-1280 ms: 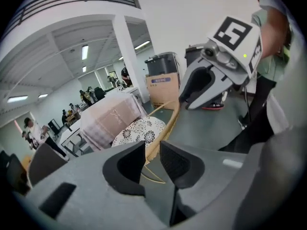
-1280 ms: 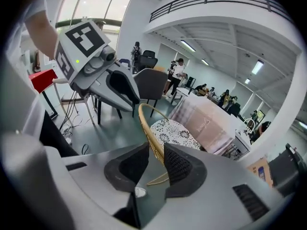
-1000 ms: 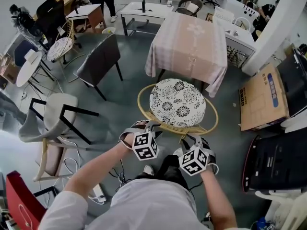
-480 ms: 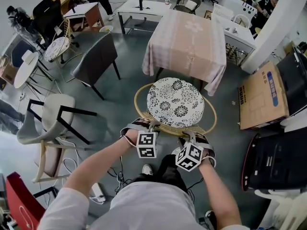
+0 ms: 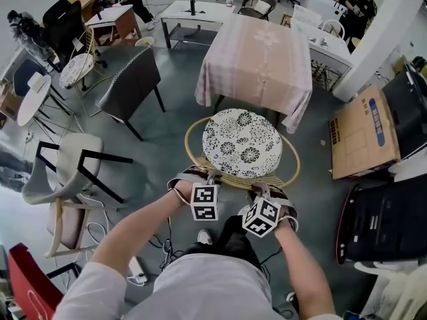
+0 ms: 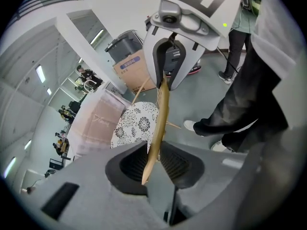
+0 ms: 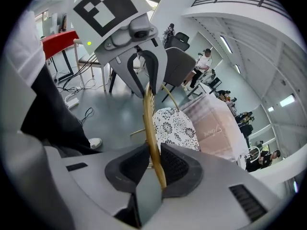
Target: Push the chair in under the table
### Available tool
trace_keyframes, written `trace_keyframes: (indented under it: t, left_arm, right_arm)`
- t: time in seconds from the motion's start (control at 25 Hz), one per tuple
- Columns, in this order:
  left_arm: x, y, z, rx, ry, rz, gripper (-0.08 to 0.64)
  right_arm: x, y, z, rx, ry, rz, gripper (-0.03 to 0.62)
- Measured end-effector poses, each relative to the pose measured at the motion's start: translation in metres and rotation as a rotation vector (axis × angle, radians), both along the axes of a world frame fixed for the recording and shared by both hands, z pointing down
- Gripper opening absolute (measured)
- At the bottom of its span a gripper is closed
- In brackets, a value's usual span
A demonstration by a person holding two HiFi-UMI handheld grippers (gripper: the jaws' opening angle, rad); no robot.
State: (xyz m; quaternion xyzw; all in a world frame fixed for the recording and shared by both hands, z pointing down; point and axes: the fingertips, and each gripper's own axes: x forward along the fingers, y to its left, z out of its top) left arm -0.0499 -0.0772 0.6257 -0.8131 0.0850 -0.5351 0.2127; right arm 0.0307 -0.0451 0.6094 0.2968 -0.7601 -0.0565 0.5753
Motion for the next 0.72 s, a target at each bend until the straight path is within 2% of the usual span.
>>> trace_keyframes:
  t: [0.32, 0.72]
  left_arm:
    - [0.0017, 0.0018, 0.0038, -0.049, -0.065, 0.016, 0.086]
    - [0.0020, 0.0020, 0.0051, -0.071, -0.069, 0.039, 0.087]
  right_arm:
    - [0.0009, 0.0001, 0.0006, -0.021, 0.012, 0.010, 0.061]
    - [-0.0002, -0.0004, 0.0026, -0.036, 0.019, 0.009, 0.062]
